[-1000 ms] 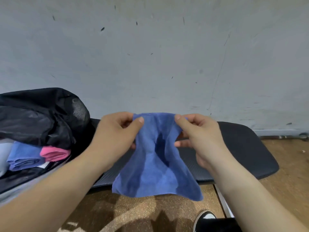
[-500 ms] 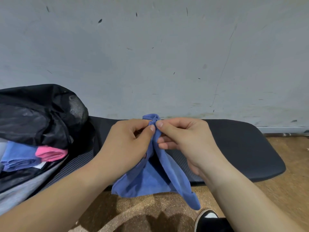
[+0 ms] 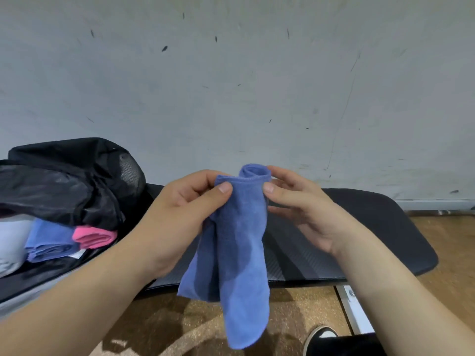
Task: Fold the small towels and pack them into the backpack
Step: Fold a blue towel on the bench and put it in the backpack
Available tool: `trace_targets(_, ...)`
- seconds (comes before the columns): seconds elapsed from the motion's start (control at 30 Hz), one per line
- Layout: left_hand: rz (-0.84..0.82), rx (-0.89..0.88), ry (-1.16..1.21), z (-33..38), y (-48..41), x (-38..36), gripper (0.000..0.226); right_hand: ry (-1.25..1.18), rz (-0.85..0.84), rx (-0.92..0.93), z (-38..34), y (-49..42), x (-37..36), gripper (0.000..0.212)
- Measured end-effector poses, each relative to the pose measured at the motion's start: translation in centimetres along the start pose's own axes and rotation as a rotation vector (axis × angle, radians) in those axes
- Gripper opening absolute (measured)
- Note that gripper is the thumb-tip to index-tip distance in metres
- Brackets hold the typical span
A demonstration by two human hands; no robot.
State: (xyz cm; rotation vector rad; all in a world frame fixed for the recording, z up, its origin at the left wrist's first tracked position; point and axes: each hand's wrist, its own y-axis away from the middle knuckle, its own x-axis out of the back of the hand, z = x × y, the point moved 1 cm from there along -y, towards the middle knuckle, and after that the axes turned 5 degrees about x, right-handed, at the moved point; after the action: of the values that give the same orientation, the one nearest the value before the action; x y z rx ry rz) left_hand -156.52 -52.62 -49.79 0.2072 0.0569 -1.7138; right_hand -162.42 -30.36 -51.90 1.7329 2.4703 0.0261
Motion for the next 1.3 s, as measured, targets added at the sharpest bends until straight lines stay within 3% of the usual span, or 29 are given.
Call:
trace_targets(0.1,-0.087,0.011,0.129,1.3,1.2,0.6,0.018,-0.189,-0.261,0.019,-0.7,1.0,0.1,0.048)
trace_targets(0.17,-0.048,0.005,0.128,1.8,1.5,1.1,0.015,-0.254,-0.275,0.024,-0.8,1.6,0.0,0.038)
trace_targets(0.3,0.164,-0.074,-0.175,1.5,1.5,2.8,0.019,-0.044,-0.075,0.105,-1.2,2.3,-1.0,0.023)
trace_targets(0.4,0.176,-0.072,-0.381,1.2,1.8,3.6,0.018,0.226,-0.012,0.193,-1.4,3.4,-1.8,0.029)
trace_targets(0.57,0.086,0.076,-0.226,1.5,1.9,3.6,0.026,0.068,0.001,0.131,-1.6,4.1,-2.1,0.037)
trace_targets(0.7,0.061,0.129,-0.262,0.4,0.2,3.7,0.018,0.150,0.064,0.015,-1.2,2.8,-0.7,0.040)
trace_targets(0.9,0.219,-0.002,-0.655,-2.6,-5.8,4.3,0.012,0.412,0.366,0.109,0.7,-1.7,1.0,0.009)
trace_targets(1.03,0.331,0.008,-0.590,-3.4,-9.2,3.9,0.013,0.227,0.413,0.073,1.5,-3.7,0.9,0.002)
trace_targets(1.2,0.372,0.013,-0.556,-4.1,-11.0,3.6,0.017,0.244,0.517,0.170,2.3,-4.8,1.6,0.012)
trace_targets(1.3,0.333,0.022,-0.577,-4.4,-10.6,4.1,0.016,0.338,0.465,0.179,2.7,-4.3,2.3,0.012)
